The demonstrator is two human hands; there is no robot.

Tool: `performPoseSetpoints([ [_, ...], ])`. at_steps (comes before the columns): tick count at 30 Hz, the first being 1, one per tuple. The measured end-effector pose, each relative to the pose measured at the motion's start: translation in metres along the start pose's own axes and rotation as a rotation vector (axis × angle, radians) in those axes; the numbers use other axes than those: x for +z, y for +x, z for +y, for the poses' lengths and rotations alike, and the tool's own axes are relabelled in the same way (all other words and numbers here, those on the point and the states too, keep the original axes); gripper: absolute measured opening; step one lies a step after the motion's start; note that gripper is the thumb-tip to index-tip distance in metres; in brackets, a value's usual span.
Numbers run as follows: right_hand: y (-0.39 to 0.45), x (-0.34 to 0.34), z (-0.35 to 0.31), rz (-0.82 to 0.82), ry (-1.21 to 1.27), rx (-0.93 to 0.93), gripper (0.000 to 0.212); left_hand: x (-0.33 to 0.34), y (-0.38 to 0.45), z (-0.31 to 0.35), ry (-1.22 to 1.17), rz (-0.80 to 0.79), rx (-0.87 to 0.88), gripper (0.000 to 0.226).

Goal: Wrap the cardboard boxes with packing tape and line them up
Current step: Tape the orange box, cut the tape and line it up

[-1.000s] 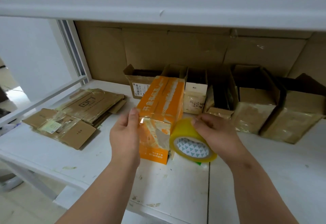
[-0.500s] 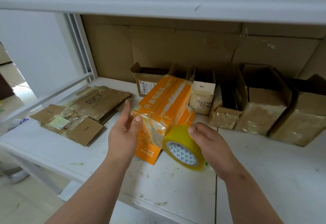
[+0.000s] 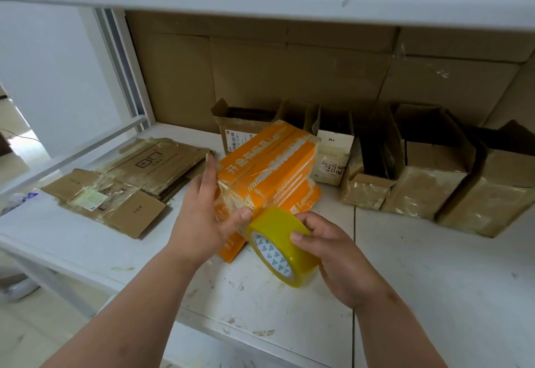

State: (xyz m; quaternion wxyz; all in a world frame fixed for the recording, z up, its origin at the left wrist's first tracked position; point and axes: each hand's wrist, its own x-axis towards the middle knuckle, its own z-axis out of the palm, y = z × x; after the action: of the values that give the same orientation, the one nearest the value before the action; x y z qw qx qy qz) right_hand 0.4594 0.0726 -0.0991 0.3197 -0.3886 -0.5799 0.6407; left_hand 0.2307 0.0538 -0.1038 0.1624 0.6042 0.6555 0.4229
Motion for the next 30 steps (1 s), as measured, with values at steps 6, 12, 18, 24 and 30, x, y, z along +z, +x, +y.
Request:
performPoseSetpoints([
  [6, 0.000, 0.002, 0.005, -0.032, 0.009, 0.022, 0.030, 0.001, -0.001, -0.002, -0.029, 0.027, 0.006, 0.106],
  [12, 0.001, 0.002, 0.009, -0.053, 0.080, 0.010, 0.042, 0.006, -0.005, -0.010, -0.254, 0.012, -0.036, 0.071],
  [18, 0.001, 0.015, 0.010, -0.042, 0.133, -0.024, 0.041, 0.018, -0.004, -0.003, -0.369, 0.088, -0.107, 0.072],
  [24, 0.009, 0.040, 0.012, -0.072, 0.140, -0.049, 0.040, 0.005, 0.007, -0.002, -0.317, 0.240, -0.197, 0.060],
  [30, 0.011, 0.055, 0.020, -0.097, 0.090, -0.074, 0.039, -0.009, 0.007, 0.001, -0.394, 0.085, -0.252, 0.088],
])
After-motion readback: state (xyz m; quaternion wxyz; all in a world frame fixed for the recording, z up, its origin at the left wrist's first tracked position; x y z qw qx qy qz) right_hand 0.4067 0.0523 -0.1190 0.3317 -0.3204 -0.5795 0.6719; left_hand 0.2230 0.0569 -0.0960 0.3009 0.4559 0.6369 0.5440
